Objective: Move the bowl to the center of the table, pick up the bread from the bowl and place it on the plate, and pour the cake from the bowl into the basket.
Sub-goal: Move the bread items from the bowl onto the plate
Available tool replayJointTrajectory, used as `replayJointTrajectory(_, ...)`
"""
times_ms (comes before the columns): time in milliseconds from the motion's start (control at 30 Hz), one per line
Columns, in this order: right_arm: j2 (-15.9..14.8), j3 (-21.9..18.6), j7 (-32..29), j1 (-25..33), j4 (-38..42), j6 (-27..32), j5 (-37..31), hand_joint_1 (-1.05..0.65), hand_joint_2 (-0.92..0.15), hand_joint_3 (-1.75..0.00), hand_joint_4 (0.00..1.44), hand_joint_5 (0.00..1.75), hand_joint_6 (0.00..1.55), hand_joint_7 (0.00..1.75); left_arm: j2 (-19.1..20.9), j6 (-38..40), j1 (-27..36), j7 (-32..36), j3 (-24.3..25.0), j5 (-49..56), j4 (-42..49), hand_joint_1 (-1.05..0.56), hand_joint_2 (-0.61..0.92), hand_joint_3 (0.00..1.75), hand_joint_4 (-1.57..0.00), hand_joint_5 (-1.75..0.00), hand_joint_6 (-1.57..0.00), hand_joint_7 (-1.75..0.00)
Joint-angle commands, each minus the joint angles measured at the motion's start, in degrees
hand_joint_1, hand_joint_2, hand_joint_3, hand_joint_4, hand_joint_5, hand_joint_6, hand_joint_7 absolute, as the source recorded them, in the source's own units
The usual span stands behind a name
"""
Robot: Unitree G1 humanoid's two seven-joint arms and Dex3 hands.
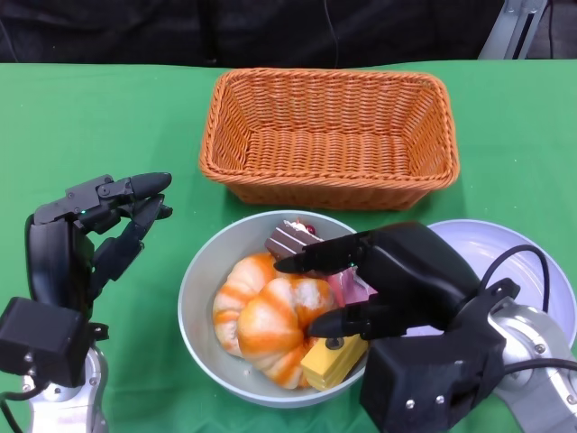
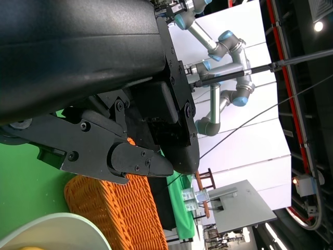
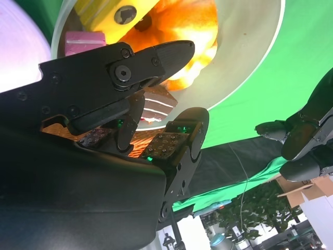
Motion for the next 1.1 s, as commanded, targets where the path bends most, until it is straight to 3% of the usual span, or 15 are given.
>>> replayJointTrajectory(33,-0.28,0.72,-1.68,-1.32,1.43,-1.47,-0.82,-0.72,-0.87,0.00,0.77,0.48,0.79,0.01,0.62,0.43,0.49,0.49,0.15,0.02,-1.07,-0.24,0.92,0.19,-0.86,-1.04,-1.18,-0.27)
replayJointTrajectory(233,-0.73,1.78,-1.76,-2.23,2.90,-2.61,-1.85,-0.71,-0.90,-0.01,0.71,0.47,0.76,0.00,0.61,0.21,0.74,-0.22,-0.10,-0.30,-1.20,-0.24,0.92,0.20,-0.86,-1.03,-1.18,-0.27)
replayJointTrajectory(500,0.28,2.97,-5.53,-5.23,10.14,-7.44,-1.25,-0.65,-0.89,0.00,0.72,0.45,0.76,0.00,0.45,-0.16,0.86,0.61,-0.43,0.50,-1.22,-0.25,0.92,0.19,-0.87,-1.02,-1.17,-0.27)
replayJointTrajectory(767,0.26,3.02,-6.12,-5.69,11.21,-8.30,-1.32,-0.65,-0.89,0.00,0.72,0.46,0.75,0.00,0.43,-0.11,0.88,0.72,-0.47,0.56,-1.25,-0.25,0.92,0.19,-0.87,-1.01,-1.17,-0.28)
replayJointTrajectory(900,0.00,4.53,-9.82,-8.31,14.94,-9.89,-5.41,-0.65,-0.89,0.00,0.71,0.44,0.75,0.00,0.03,-0.16,1.19,0.50,-0.69,0.35,-1.74,-0.26,0.92,0.18,-0.88,-1.00,-1.18,-0.28)
replayJointTrajectory(1100,0.11,5.49,-11.23,-9.78,16.16,-9.07,-8.51,-0.69,-0.87,0.00,0.71,0.23,0.72,0.00,-0.19,0.14,1.67,0.46,-0.93,0.24,-2.51,-0.25,0.92,0.19,-0.88,-0.99,-1.17,-0.27)
